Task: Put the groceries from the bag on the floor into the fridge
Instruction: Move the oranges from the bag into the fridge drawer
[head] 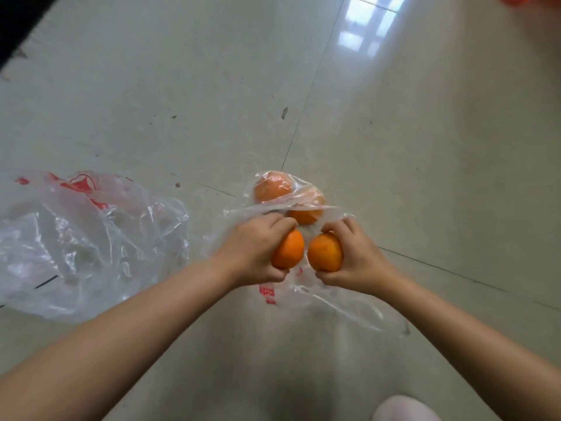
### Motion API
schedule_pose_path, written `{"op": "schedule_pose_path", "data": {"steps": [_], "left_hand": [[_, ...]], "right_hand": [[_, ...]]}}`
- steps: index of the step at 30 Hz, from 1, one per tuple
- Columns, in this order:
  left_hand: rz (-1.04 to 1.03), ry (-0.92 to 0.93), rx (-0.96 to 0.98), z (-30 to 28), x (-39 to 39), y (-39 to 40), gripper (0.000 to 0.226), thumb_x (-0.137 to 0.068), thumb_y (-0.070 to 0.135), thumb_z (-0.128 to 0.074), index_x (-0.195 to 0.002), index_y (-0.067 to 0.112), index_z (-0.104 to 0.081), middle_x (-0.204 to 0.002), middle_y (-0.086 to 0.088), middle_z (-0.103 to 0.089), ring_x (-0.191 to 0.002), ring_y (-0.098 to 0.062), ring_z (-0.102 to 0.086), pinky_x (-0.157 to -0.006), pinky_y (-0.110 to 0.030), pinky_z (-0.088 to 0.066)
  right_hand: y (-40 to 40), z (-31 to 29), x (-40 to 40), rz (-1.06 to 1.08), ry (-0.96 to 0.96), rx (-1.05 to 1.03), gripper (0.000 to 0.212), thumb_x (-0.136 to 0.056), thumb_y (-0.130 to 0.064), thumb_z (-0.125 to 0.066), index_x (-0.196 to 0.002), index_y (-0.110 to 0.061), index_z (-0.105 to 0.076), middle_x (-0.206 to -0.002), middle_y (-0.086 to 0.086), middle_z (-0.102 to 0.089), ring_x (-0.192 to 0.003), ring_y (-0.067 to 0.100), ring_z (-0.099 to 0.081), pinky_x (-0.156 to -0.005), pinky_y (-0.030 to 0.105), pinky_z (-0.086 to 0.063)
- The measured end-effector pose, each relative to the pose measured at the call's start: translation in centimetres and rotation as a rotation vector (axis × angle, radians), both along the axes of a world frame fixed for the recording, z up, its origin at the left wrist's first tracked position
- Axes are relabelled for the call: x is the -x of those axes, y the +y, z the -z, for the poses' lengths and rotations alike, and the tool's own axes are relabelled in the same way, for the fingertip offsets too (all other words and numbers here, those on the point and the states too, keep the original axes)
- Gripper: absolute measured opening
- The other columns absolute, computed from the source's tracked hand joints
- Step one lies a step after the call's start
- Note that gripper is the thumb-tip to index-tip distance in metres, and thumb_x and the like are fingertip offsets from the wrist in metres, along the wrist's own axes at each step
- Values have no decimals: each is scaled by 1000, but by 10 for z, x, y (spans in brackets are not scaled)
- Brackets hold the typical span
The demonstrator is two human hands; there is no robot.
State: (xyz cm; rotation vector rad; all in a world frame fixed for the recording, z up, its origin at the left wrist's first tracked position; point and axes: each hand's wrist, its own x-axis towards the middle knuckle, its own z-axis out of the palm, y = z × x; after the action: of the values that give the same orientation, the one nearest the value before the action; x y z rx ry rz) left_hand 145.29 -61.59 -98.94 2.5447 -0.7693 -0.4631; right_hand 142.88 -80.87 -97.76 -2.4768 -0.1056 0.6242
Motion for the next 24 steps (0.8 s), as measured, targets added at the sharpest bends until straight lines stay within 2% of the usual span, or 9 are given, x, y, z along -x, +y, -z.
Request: {"op": "schedule_pose_path", "data": {"steps": [3, 5, 7, 10, 13, 15, 17, 19, 24], "left_hand": [[-152, 155, 197, -47, 16, 3, 77, -51, 33, -73, -122, 8, -56, -116, -10, -57, -98, -17, -53, -78, -19, -43], [-333, 296, 264, -90, 26, 0, 75, -55, 29, -80, -123, 16, -51, -115, 0, -44, -101, -9, -42, -77, -3, -34], [-420, 337, 293, -138, 33, -3, 68, -57, 22, -86, -113, 25, -47, -111, 6, -37, -99, -9, -41, -70, 2, -32], [-462, 379, 290, -221, 39, -11, 66, -61, 19, -86, -103, 29, -36, -108, 5, -41, -95, -14, -45, -66, -3, -36], [-422, 374, 250, -315, 39, -26, 64, -62, 25, -86, -104, 25, -38, -104, 4, -45, -90, -17, -48, -63, -15, -41], [-374, 344, 214, -380, 35, -42, 63, -61, 29, -86, -105, 24, -41, -103, 4, -46, -90, -18, -49, -70, -24, -41], [-355, 327, 199, -445, 30, -59, 64, -60, 35, -83, -109, 23, -45, -103, 4, -47, -91, -18, -50, -75, -29, -45], [-323, 310, 213, -510, 23, -80, 72, -56, 40, -77, -117, 18, -47, -104, 4, -48, -94, -19, -51, -82, -33, -47], [-96, 215, 246, -652, 12, -147, 77, -68, 17, -82, -133, 13, -40, -128, -8, -50, -101, -14, -46, -85, -22, -39]], "right_hand": [[-8, -40, 11, 156, 101, -152, 58, -64, -12, -79, -109, -26, -46, -111, -2, -35, -97, 11, -40, -64, -1, -32], [-11, -74, 19, 287, 152, -244, 57, -65, -8, -79, -103, -31, -44, -114, 1, -39, -98, 13, -43, -67, 3, -34], [-11, -119, 26, 453, 228, -382, 56, -67, -4, -78, -99, -34, -44, -114, 0, -40, -95, 16, -47, -66, 11, -40], [-15, -199, 36, 680, 361, -629, 62, -57, -1, -82, -96, -34, -46, -104, -2, -45, -82, 12, -52, -63, 21, -47], [-32, -285, 44, 765, 422, -804, 56, -49, -4, -67, -92, -33, -46, -99, -2, -47, -84, 16, -53, -66, 26, -48], [-49, -348, 50, 797, 433, -881, 54, -50, 0, -60, -92, -31, -46, -99, 0, -47, -84, 17, -53, -66, 25, -47], [-72, -417, 55, 772, 384, -857, 55, -50, 2, -60, -93, -29, -46, -98, -2, -47, -82, 14, -53, -63, 20, -48], [-95, -491, 58, 715, 312, -736, 64, -53, 5, -73, -98, -31, -46, -102, -2, -47, -81, 11, -53, -61, 18, -50], [-151, -659, 78, 658, -62, -254, 64, -63, -6, -82, -111, -28, -46, -111, -2, -38, -98, 17, -46, -75, 26, -40]]}}
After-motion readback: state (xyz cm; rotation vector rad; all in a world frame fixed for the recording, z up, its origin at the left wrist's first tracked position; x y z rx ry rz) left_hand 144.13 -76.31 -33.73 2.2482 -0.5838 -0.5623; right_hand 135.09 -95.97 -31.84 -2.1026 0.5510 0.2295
